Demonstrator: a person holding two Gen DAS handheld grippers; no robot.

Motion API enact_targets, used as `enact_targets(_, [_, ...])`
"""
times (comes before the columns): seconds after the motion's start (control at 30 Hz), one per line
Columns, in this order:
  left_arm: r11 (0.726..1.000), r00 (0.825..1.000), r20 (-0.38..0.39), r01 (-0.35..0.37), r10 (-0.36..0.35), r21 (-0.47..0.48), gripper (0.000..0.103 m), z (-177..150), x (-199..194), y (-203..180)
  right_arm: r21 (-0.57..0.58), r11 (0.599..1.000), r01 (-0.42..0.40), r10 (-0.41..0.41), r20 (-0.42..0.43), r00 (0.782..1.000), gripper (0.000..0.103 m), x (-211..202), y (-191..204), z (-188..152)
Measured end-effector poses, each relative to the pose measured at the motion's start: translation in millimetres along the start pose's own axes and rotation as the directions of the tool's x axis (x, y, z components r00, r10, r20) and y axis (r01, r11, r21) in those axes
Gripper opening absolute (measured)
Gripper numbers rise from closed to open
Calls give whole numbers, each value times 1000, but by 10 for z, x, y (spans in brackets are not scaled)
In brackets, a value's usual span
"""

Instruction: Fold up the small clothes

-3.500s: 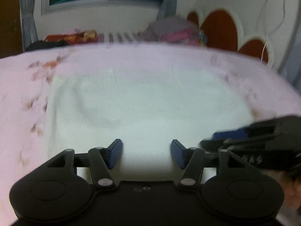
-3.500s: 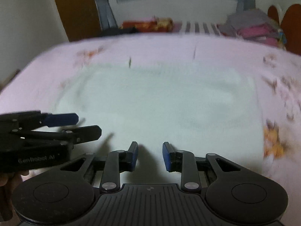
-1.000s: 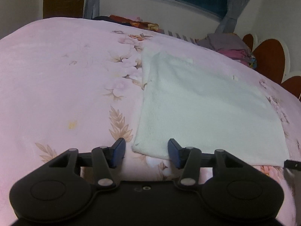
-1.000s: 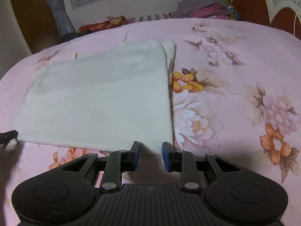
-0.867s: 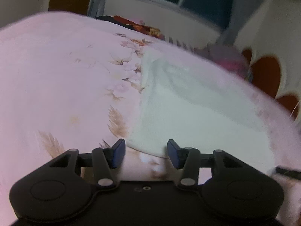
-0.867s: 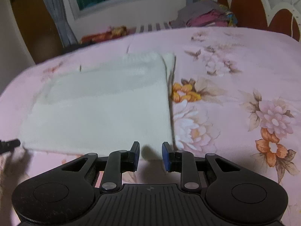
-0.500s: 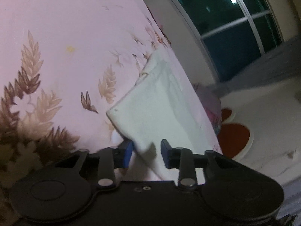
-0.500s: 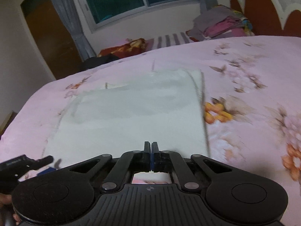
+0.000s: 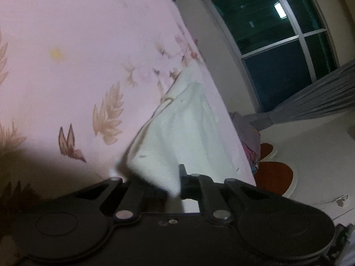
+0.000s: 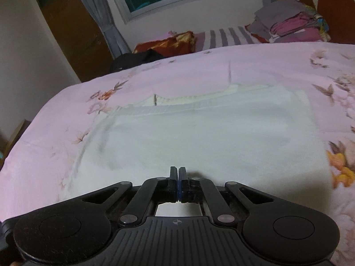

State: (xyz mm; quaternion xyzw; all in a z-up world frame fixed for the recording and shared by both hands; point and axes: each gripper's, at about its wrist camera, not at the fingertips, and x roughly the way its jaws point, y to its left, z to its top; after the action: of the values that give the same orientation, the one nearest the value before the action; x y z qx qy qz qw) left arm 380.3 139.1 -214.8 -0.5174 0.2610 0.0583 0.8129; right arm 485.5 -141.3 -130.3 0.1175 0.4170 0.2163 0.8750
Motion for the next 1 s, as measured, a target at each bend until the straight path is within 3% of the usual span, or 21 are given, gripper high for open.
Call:
enact_targets(0.13, [1000, 998, 63, -6, 7, -7, 15, -24, -91, 29, -6, 1000, -7, 7, 2, 1000, 0, 119, 49, 49])
enact_targets(0.37, [1000, 999, 38, -8, 7, 23, 7, 44, 12, 12, -33, 999, 38, -39, -47, 998, 0, 393, 45, 6])
enact_targets(0.57, [974, 993, 69, -106, 94, 200, 9, 4, -62, -236, 22, 1000, 10, -9, -39, 999, 0, 391, -63, -8])
enact_targets(0.73, [962, 991, 76, -122, 107, 243, 8, 45, -38, -338, 61, 998, -25, 28, -46, 999, 0, 336, -145, 41])
enact_targets(0.87, [904, 992, 100, -114, 80, 413, 7, -56, -127, -803, 162, 985, -56, 50, 38, 998, 0, 11, -442, 107])
enact_targets(1.0, [787, 998, 30, -59, 52, 614, 7, -332, -58, -1430, 270, 961, -65, 37, 108, 993, 0, -371, -963, 150])
